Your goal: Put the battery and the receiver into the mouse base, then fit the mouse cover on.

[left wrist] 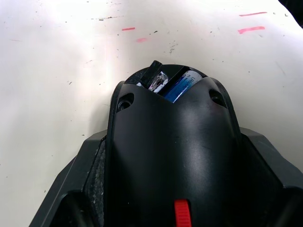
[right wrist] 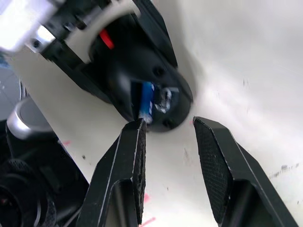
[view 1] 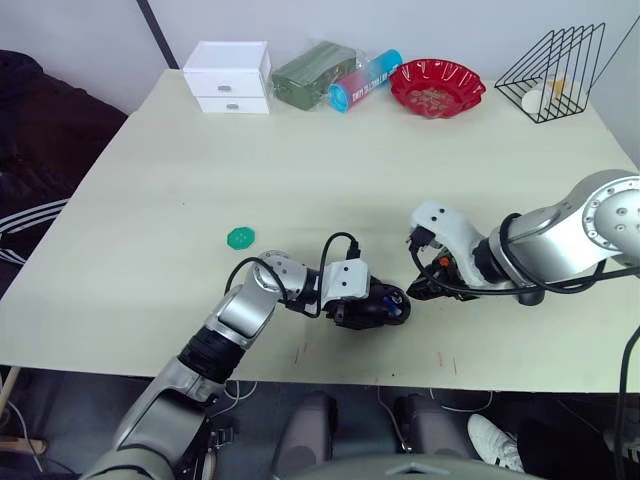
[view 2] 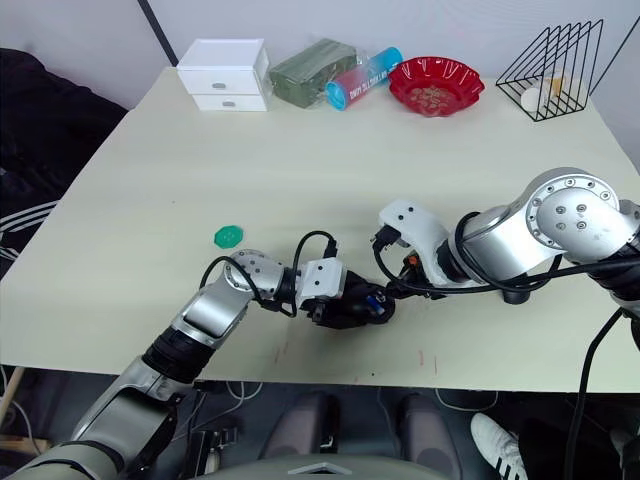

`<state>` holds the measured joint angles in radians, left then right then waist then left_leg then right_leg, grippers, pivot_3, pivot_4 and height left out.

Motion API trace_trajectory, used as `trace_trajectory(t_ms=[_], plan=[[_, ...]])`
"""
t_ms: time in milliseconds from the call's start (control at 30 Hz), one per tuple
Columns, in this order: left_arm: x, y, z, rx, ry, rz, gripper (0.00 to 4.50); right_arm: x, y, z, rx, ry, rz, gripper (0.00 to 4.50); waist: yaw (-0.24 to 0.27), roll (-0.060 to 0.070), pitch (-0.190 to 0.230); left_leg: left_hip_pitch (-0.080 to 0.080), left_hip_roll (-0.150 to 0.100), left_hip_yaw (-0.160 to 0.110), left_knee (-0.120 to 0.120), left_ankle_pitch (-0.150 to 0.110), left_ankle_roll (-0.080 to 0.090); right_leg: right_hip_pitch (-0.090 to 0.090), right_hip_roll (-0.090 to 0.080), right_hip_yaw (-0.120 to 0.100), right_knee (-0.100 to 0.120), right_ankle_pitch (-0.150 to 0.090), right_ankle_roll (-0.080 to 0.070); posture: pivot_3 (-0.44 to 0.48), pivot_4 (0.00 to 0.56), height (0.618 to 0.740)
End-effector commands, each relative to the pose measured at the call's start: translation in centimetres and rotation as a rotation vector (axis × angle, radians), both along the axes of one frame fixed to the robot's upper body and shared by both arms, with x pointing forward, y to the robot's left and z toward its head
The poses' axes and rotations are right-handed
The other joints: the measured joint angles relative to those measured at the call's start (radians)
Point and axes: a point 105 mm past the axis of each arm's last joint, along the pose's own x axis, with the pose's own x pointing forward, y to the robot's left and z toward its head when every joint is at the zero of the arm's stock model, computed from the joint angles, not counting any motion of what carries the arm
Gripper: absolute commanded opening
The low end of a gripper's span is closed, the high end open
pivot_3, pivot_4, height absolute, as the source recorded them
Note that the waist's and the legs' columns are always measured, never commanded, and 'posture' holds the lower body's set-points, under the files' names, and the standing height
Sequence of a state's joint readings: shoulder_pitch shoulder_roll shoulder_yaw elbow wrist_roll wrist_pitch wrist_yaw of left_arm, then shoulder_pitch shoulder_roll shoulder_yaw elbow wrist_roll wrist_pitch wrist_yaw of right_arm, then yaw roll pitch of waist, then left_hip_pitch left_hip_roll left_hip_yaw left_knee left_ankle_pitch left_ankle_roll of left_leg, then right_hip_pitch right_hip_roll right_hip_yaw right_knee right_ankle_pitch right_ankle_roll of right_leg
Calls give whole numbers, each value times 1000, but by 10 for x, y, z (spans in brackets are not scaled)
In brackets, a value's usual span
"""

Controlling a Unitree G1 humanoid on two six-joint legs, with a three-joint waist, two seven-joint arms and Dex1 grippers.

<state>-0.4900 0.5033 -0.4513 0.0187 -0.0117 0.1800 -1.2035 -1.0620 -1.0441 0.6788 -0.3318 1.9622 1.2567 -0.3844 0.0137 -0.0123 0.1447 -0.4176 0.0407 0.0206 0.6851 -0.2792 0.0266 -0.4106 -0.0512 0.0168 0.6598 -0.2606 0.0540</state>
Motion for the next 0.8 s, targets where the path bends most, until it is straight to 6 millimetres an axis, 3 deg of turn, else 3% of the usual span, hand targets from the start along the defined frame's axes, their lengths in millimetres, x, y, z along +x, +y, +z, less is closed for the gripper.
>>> trace_trajectory(t_ms=[33, 367, 533, 667, 700, 800], plan=[[-4, 8, -19, 75, 45, 24, 2951, -5, -2, 9, 47, -67, -16, 1634, -1, 0, 0, 0, 0, 0, 0, 0, 0, 0, 0, 0, 0, 0, 0, 0, 150, 740], [-4, 10, -17, 77, 49, 20, 2951, -2, -11, 20, 296, -314, -94, 1634, -1, -1, 0, 1, 0, 1, 0, 0, 0, 0, 1, 1, 0, 0, 0, 0, 150, 740], [-4, 10, -16, 76, 51, 20, 2951, -5, -17, 11, 322, -409, -74, 1634, -1, -1, 0, 1, -1, 0, 0, 0, 0, 1, 2, 1, -1, 0, 0, 0, 150, 740], [-3, 10, -14, 75, 53, 25, 2951, -14, -21, 1, 387, -498, -25, 680, 1, -1, 0, 2, -2, 0, 0, 0, 0, 1, 4, 1, -1, 0, 0, 0, 150, 740], [-3, 10, -14, 75, 54, 26, 2951, -17, -22, -3, 412, -503, -3, 24, 0, -1, 0, 1, -2, 0, 0, 0, 0, 1, 4, 1, 0, 0, 1, 0, 150, 740], [-4, 11, -13, 77, 53, 24, 2951, -24, -23, -15, 386, -565, 92, 24, -2, -1, 0, 2, -2, 1, 0, 0, 0, 1, 4, 2, 0, 0, 1, 0, 150, 740]])
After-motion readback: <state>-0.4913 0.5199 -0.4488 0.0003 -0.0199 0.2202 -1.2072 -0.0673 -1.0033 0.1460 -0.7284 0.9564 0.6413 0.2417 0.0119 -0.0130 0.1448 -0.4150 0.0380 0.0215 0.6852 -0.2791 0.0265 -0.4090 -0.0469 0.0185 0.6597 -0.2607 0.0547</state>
